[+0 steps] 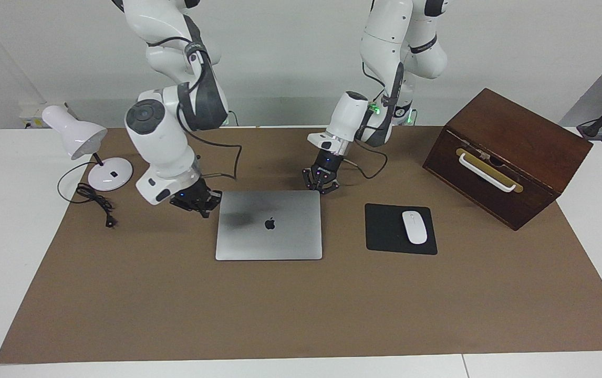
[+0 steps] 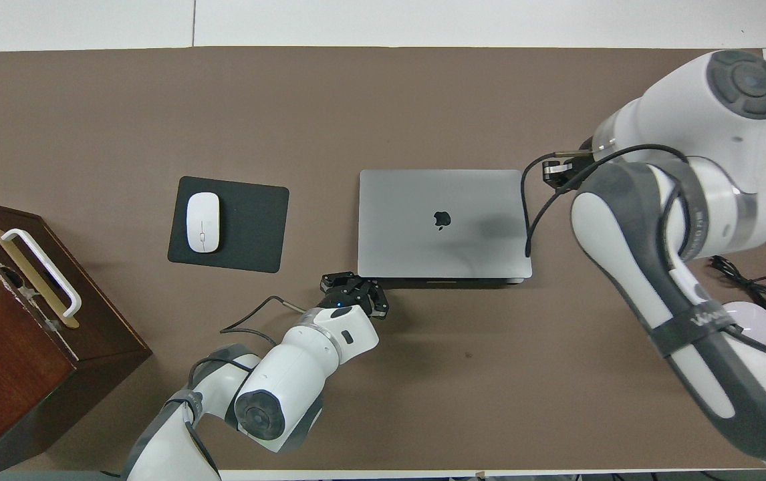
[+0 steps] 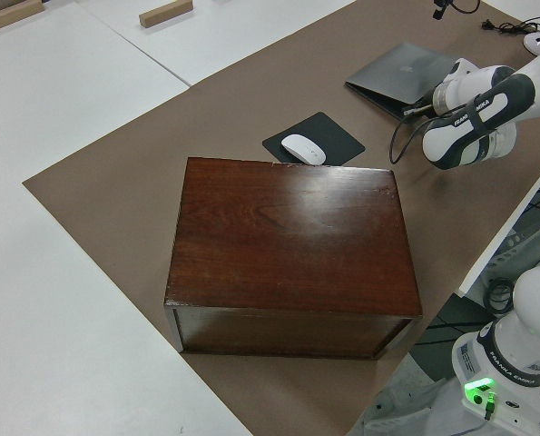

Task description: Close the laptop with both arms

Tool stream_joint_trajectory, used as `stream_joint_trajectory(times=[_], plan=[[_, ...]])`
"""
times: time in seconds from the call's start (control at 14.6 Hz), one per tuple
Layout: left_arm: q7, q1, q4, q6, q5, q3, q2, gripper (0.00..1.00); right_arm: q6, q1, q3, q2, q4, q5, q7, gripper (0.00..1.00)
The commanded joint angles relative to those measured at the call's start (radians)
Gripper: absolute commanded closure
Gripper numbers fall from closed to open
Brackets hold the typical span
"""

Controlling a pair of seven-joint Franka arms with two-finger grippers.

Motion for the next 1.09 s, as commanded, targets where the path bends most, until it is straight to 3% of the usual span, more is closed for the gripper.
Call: stream_joint_trajectory(times=[0.0,0.27,0.55,0.61,0.68,0.75,0.82,0.89,1.02], plan=[[0.01,-0.002,0.01,0.011,-0.027,0.002,0.035,1.0,-0.045,-0.079,0.004,-0.049,0.006,-0.01,-0.142,1.0],[0.007,-0.001,0.0,0.008,-0.028,0.001,-0.003,1.0,-0.058,-0.18,0.004,-0.091,0.032,-0.107,-0.364,1.0],[0.005,-0.007,-0.029,0.005,-0.028,-0.001,-0.031,1.0,-0.056,-0.211,0.003,-0.112,0.061,-0.207,-0.472,1.0],[0.004,-0.007,-0.034,-0.012,-0.028,-0.001,-0.045,1.0,-0.061,-0.219,0.001,-0.119,0.064,-0.207,-0.472,0.92],[-0.007,-0.007,-0.033,-0.053,-0.028,-0.001,-0.064,1.0,-0.071,-0.235,0.003,-0.131,0.064,-0.207,-0.472,0.74],[-0.022,-0.007,-0.034,-0.093,-0.028,-0.001,-0.089,1.0,-0.085,-0.243,0.004,-0.138,0.064,-0.202,-0.472,0.52],[-0.03,-0.005,-0.034,-0.125,-0.028,-0.001,-0.112,1.0,-0.099,-0.246,0.003,-0.148,0.064,-0.193,-0.467,0.21],[-0.03,-0.004,-0.033,-0.151,-0.028,-0.001,-0.127,1.0,-0.111,-0.246,0.001,-0.152,0.064,-0.19,-0.463,0.0],[-0.029,-0.004,-0.034,-0.202,-0.028,0.001,-0.157,1.0,-0.136,-0.246,0.0,-0.165,0.064,-0.179,-0.457,0.0]])
